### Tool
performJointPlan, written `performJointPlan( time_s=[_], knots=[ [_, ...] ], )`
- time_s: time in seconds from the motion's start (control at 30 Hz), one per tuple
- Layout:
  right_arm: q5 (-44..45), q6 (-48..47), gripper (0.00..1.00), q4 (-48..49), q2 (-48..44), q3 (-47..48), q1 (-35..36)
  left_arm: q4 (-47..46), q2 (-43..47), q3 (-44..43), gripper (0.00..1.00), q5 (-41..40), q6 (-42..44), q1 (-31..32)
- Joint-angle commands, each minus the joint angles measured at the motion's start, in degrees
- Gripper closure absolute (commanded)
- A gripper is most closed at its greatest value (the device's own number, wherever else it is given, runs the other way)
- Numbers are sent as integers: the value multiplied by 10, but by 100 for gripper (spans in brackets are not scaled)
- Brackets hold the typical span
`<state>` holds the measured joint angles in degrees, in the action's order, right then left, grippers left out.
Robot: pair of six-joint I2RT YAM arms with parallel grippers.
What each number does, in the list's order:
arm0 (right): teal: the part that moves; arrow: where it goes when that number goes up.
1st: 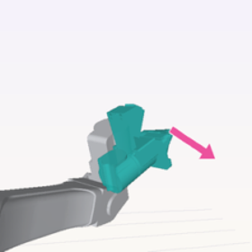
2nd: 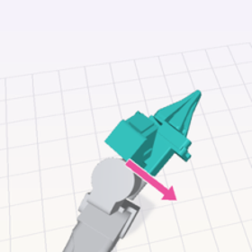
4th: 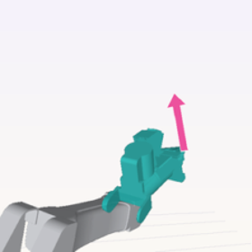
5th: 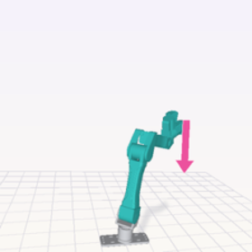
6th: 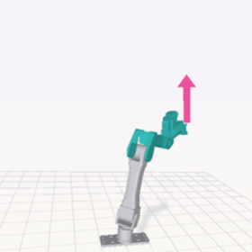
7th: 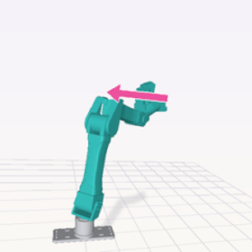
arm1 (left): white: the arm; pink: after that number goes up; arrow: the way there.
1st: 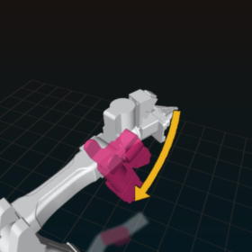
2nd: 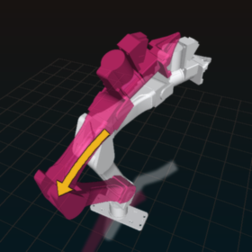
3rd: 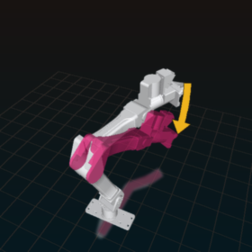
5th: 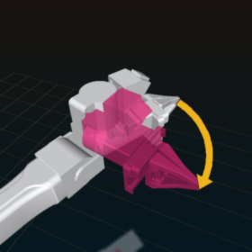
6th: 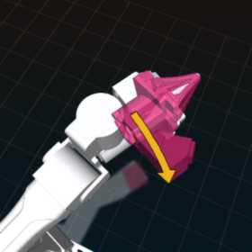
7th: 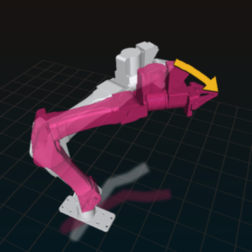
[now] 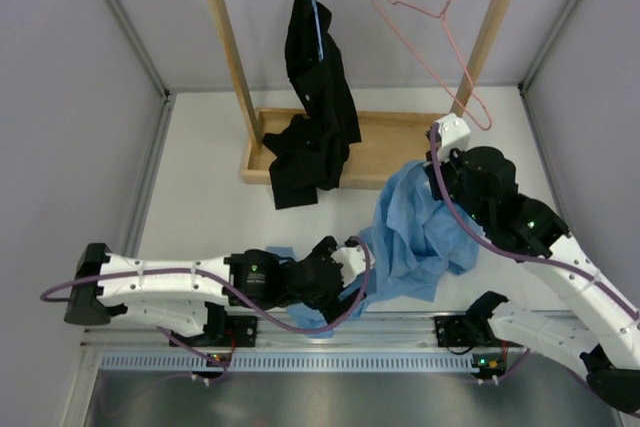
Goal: Place the shirt on the hanger
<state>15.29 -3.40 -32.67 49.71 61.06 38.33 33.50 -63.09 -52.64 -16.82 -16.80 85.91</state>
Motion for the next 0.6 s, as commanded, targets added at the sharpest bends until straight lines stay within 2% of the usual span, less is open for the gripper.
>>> performJointPlan(
  time_s=[0.0,0.1,0.13,0.17,0.2,0.23,0.33,0.4,0.47,0.5,0.57],
  knots=[
    [-9,-4,100,15,-9,35,-7,-18,-29,7,12,-58,-8,0],
    [-10,-3,100,14,-16,38,-8,-17,-48,18,47,-114,-35,-5],
    [-9,-1,100,15,-18,39,-8,-15,-48,20,76,-132,-44,-9],
    [-4,1,100,14,-21,40,-9,-14,-45,23,86,-148,-52,-15],
    [-2,7,100,14,-26,39,-9,-4,-38,23,90,-182,-72,-34],
    [0,10,100,14,-29,39,-9,5,-35,21,100,-206,-86,-44],
    [-3,23,100,16,-46,29,-9,42,-15,11,100,-299,-176,-121],
    [-26,28,100,21,-57,15,-10,51,-1,26,100,-296,-222,-200],
    [-66,30,100,33,-63,-7,-10,42,2,39,100,-294,-248,-237],
    [-76,43,100,37,-63,-15,-10,42,-16,41,100,-292,-255,-272],
    [-103,57,100,48,-59,-32,-10,43,-45,40,100,-267,-264,-305]
  ],
)
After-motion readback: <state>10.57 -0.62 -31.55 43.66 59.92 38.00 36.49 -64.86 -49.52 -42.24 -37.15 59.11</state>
